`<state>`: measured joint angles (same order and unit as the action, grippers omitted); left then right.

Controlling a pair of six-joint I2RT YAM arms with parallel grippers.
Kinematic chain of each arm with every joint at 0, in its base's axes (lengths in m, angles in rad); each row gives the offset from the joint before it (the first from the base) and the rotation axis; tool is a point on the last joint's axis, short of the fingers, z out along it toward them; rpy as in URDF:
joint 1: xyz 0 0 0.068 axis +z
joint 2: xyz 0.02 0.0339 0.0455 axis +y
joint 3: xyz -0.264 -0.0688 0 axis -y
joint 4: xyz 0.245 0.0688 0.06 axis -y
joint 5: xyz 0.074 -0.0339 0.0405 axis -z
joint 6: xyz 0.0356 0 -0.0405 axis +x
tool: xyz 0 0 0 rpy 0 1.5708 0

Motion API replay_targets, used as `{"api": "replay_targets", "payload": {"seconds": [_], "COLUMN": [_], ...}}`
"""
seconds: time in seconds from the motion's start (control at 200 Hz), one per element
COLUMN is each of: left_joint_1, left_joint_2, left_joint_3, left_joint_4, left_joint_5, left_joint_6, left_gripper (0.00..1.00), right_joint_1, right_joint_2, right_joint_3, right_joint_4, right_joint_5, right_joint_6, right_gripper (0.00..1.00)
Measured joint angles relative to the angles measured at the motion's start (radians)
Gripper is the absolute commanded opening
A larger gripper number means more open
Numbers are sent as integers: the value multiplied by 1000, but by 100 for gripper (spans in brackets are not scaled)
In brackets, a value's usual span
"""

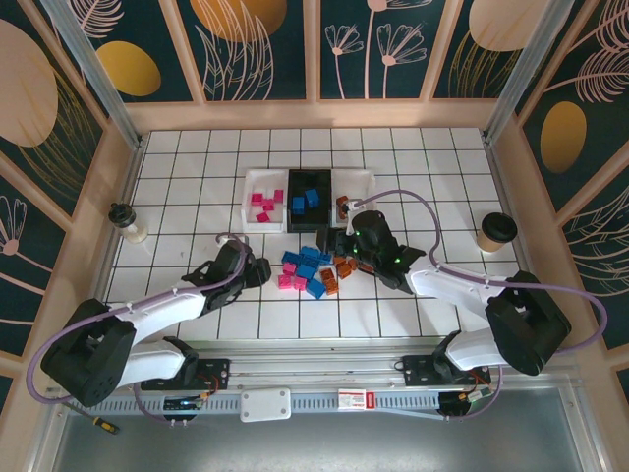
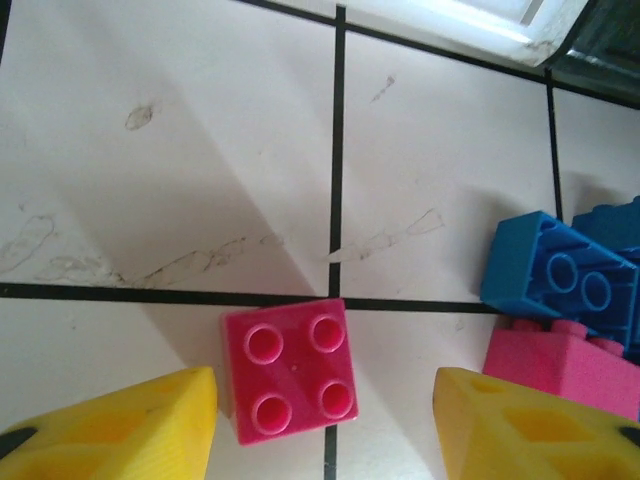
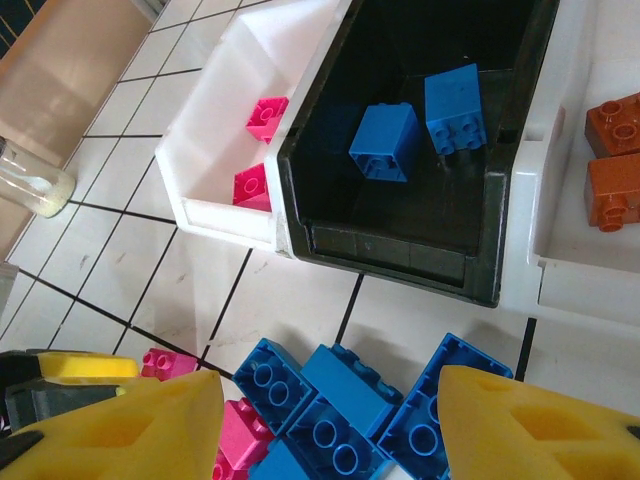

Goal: Sort the legos into containers by color
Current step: Move the lego to the bottom-center of the table, then pick up the lego from the middle-left of the table, then place the lego in the container.

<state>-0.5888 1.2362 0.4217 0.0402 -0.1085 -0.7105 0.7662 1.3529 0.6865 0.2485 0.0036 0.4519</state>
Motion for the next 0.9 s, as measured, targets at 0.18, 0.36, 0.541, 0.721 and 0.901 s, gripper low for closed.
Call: {"api": "replay_targets", "payload": {"seconds": [0.18,0.36,0.541,0.721,0.901], "left_joint_1": [0,0,0,0,3], "left_joint_2": [82,186,186,159,128], "left_joint_3": [61,77,79,83,237], "left_joint_4": [1,6,14,-14,-94], "left_joint_5": [-42,-74,-83,-61,-90], "left_joint_6": [15,28,39,37,58], "left_gripper": [59,46,24,21,20], "right_joint_1": [0,-1,-13,-30,-39], "right_joint_2": [-24,-67,-117,-162,-200], "right_joint_3": [-19,-39,-68,-103,-131], "right_joint_4": [0,-2,-5,-6,-7], "right_joint_5": [2,12,30,56,60], "right_joint_6": [0,0,0,3,8], "right_gripper": [59,60,60,60,60]}}
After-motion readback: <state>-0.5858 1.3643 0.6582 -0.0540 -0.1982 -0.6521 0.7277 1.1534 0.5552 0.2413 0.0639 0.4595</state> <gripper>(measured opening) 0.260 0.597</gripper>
